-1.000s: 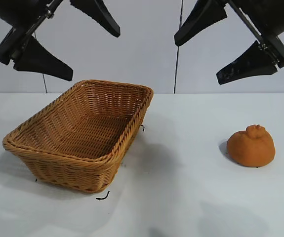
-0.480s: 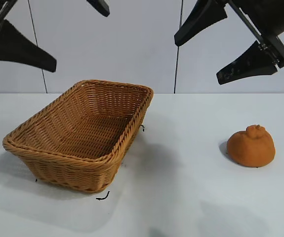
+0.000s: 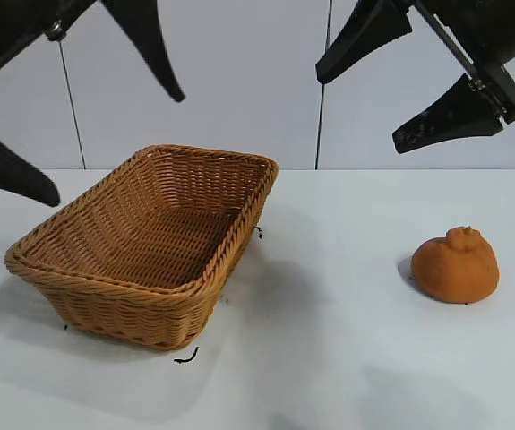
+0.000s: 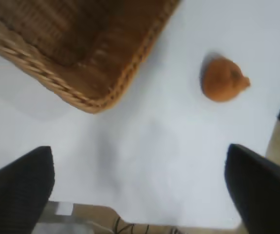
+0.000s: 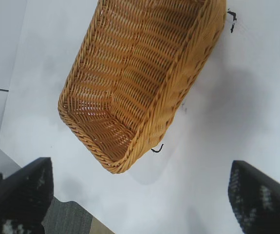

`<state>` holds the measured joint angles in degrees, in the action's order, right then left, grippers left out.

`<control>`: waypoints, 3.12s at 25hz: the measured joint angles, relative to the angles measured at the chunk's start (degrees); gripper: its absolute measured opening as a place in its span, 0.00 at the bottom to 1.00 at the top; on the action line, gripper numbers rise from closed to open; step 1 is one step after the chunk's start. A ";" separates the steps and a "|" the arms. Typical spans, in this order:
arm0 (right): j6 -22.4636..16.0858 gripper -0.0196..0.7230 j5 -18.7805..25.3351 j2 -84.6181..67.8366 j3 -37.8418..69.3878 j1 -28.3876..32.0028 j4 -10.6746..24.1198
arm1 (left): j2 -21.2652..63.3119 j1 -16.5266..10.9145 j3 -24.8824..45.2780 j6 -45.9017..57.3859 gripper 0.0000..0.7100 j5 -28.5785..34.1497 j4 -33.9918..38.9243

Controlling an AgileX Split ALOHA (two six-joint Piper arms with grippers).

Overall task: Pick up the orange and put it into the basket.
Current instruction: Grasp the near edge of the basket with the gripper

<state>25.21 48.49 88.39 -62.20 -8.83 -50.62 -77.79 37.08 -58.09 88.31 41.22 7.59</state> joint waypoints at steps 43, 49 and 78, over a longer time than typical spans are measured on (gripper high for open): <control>0.00 0.96 0.11 0.00 0.00 0.00 0.00 | -23.95 -3.84 -3.08 9.69 0.96 0.52 -4.47; 0.00 0.96 0.11 0.00 0.00 0.00 0.00 | -28.68 -3.84 -3.08 10.64 0.96 -4.16 -4.63; 0.00 0.96 0.02 0.00 0.00 0.00 1.72 | -32.40 -5.51 -3.08 10.91 0.41 -6.57 -5.69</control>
<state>25.21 48.51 88.39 -62.20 -8.83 -48.90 -110.19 31.58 -61.16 99.22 34.65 1.90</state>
